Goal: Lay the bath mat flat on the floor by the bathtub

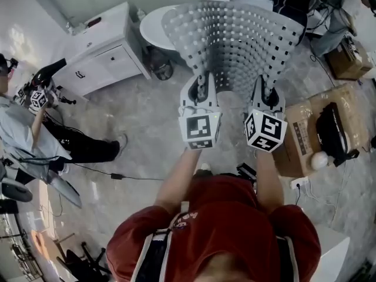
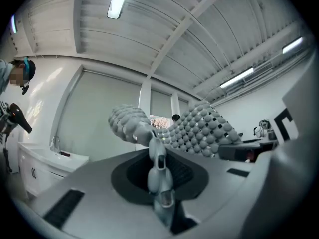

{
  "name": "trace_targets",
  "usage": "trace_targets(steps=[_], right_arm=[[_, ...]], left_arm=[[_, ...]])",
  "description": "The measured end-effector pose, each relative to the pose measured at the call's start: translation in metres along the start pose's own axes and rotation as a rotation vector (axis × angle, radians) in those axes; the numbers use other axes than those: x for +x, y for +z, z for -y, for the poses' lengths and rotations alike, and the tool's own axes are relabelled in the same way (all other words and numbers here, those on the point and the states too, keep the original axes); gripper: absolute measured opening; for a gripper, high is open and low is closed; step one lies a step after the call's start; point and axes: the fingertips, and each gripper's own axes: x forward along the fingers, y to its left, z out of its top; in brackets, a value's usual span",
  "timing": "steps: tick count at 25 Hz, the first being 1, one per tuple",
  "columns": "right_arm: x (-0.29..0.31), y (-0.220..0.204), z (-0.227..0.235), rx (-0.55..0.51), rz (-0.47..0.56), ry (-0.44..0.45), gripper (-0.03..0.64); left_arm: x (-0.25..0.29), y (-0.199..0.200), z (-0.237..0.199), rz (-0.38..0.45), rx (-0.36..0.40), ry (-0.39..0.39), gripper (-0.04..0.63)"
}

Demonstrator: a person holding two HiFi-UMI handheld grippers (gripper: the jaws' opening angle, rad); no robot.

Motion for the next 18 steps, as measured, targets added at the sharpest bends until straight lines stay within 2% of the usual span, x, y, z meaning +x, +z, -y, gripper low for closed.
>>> trace_targets(steps=[8, 18], right_arm=[[0.017, -0.016, 0.003, 0.000, -0.031, -0.035, 0.064], [0.041, -0.014, -0.012, 0.006, -0.028, -0.098, 0.064]], left_arm=[[0.019, -0.016, -0.008, -0.033, -0.033, -0.038, 0.051], [0.046, -0.015, -0.031, -0.018, -0.042, -0.096, 0.051]])
